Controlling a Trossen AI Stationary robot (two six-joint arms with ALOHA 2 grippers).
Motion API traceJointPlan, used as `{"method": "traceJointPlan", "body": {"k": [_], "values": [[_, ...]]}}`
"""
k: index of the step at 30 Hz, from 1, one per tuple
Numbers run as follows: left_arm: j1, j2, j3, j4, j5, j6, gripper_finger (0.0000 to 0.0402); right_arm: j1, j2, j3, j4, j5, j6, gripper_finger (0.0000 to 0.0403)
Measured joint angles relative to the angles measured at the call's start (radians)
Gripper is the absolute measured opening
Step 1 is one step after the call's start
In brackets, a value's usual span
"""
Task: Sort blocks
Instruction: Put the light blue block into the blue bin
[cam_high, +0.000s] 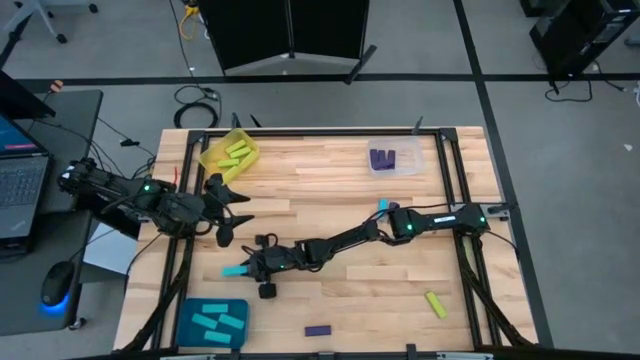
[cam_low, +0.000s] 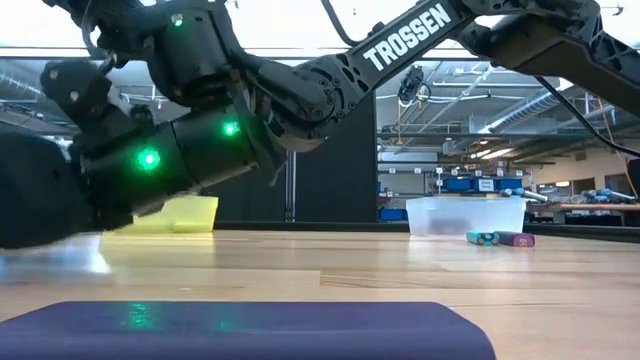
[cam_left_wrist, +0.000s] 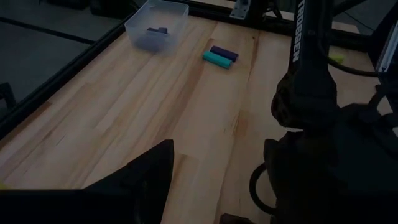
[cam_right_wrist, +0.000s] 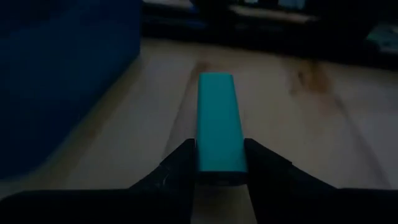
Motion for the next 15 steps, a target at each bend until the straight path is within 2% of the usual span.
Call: {"method": "traceJointPlan", "body": {"k": [15], "values": [[0.0, 0.0, 0.0, 0.029, 0.0, 0.022, 0.0257, 0.038, -0.06, 0.005, 0.036, -0.012, -0.113, 0.0122]]}}
